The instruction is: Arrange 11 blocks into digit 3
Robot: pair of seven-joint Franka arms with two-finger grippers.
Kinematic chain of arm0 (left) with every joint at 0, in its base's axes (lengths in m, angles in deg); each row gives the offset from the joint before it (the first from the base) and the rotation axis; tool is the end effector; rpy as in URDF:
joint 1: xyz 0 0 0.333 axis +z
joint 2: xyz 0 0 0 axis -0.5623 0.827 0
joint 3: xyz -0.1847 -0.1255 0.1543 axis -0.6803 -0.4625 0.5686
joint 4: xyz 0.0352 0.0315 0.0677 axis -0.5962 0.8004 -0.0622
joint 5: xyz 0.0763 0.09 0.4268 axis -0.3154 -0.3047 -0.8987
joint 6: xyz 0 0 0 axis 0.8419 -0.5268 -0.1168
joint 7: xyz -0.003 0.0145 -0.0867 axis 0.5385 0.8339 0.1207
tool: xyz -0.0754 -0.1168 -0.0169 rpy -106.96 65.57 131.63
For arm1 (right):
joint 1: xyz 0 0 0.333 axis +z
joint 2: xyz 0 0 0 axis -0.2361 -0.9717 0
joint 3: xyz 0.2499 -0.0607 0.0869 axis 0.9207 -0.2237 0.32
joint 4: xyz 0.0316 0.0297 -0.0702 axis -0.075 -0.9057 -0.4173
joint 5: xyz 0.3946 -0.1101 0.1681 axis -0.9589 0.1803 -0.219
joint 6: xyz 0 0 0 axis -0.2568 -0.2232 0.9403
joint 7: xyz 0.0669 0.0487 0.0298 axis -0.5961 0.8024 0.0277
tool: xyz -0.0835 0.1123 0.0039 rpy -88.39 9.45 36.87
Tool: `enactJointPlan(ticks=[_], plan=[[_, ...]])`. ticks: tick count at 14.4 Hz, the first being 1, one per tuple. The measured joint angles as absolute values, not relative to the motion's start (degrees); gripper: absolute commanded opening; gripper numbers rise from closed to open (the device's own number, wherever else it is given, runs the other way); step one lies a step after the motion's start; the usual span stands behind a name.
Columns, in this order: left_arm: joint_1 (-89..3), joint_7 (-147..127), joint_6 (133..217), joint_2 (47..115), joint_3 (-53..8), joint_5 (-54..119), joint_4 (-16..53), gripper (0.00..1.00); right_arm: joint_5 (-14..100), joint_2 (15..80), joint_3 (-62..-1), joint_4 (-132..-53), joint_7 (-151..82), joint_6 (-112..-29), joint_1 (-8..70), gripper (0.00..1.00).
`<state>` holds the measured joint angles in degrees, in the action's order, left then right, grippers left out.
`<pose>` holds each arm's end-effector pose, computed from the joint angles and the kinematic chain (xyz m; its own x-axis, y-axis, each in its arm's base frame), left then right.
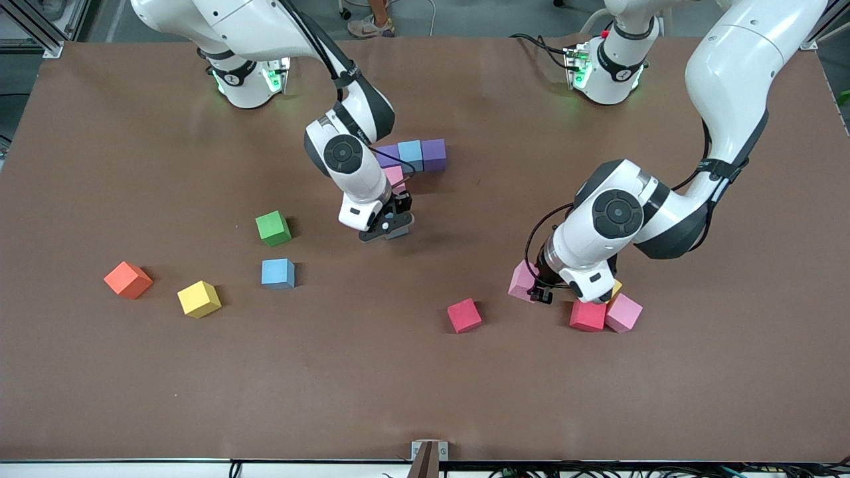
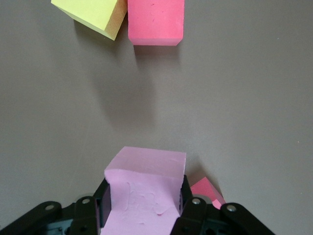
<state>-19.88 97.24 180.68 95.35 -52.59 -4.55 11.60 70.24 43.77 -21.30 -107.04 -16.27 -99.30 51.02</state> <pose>0.6313 -0.3302 0.2345 0.2870 0.9525 -0.1018 0.9577 -0.2828 0.0536 0.4640 0.4267 0.1133 0.9356 0.3530 0.0028 0.3494 -0.9248 -0.1508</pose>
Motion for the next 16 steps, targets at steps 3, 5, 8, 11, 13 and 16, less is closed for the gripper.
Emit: enactJointPlan(ticks=[3,5,8,11,13,16], plan=[[-19.88,97.18,180.68,95.36,-52.59,-4.55,11.6,0.07,70.16,44.35,-21.18,-107.65,-16.27,-99.49,51.48,0.29],[-19.88,97.17,180.68,95.36,-52.59,-4.55,11.59,0.07,70.08,45.04,-20.97,-108.65,-16.27,-99.7,51.83,0.29],[-19.88,97.14,180.68,95.36,-52.59,-4.55,11.59,0.07,69.51,45.62,-20.88,-110.36,-16.27,-101.57,52.34,0.29],[-19.88,97.12,180.68,95.36,-52.59,-4.55,11.58,0.07,69.12,45.62,-20.83,-111.32,-16.27,-102.58,52.8,0.29],[-19.88,97.12,180.68,95.36,-52.59,-4.55,11.58,0.07,69.11,45.63,-20.82,-111.42,-16.27,-102.75,52.88,0.29],[-19.88,97.12,180.68,95.36,-52.59,-4.55,11.58,0.07,69.1,45.63,-20.82,-111.46,-16.28,-102.76,52.88,0.29]])
